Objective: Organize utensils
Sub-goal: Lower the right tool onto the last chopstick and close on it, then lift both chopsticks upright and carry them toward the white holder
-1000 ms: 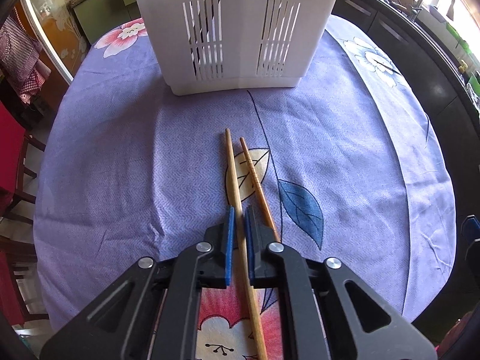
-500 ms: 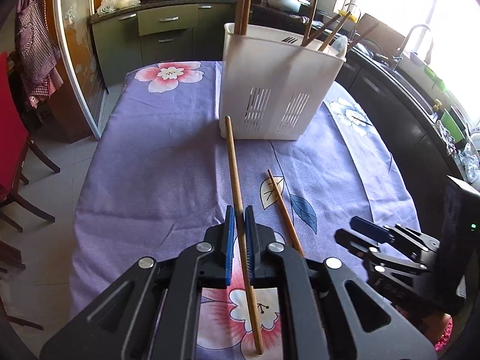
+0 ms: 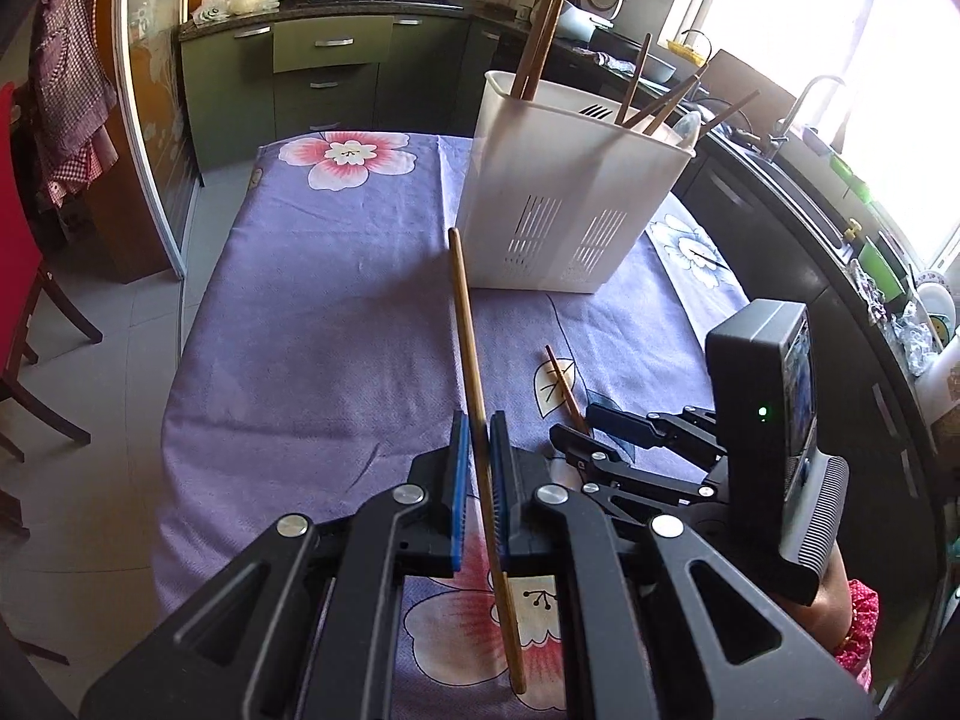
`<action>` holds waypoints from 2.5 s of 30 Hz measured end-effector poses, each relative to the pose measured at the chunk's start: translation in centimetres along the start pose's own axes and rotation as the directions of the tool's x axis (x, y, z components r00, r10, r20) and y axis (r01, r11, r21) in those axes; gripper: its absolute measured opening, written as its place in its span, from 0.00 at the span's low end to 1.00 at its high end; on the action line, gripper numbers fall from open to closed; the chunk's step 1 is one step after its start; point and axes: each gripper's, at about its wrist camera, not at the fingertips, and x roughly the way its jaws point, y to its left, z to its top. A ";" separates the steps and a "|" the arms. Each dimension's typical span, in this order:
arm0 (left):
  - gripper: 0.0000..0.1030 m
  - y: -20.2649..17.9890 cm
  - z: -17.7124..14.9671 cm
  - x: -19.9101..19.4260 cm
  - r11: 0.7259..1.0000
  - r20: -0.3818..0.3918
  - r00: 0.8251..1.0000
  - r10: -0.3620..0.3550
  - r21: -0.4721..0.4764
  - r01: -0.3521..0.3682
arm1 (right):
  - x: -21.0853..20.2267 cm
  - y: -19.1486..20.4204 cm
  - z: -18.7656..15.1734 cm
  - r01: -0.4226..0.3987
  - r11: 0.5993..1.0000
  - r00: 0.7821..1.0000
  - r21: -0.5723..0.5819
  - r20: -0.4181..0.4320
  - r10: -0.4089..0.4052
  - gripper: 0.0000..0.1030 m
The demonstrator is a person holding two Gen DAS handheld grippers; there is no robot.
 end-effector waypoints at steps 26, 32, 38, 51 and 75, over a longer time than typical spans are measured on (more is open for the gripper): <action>0.07 -1.9 0.3 -0.9 0.998 0.004 1.000 0.020 0.053 -0.021 | -10.3 -4.1 -2.3 -0.011 0.996 0.976 0.088 0.218 -0.009 0.07; 0.07 -0.6 1.2 4.3 0.996 -0.138 0.986 0.092 0.008 -0.092 | -14.0 -4.8 -3.1 -0.028 0.995 0.959 0.098 0.284 -0.001 0.07; 0.10 0.8 1.7 8.9 0.977 -0.221 0.953 0.206 -0.004 -0.213 | -15.1 -6.1 -4.0 -0.045 0.992 0.955 0.116 0.296 0.009 0.07; 0.06 0.1 2.1 11.4 0.971 -0.258 0.937 0.236 0.022 -0.239 | -14.8 -8.2 -4.6 -0.080 0.984 0.952 0.159 0.306 0.028 0.07; 0.05 -3.6 -0.1 -5.1 0.986 0.076 0.992 0.105 0.120 -0.113 | -19.6 -6.9 -6.5 -0.098 0.985 0.915 0.143 0.401 0.033 0.07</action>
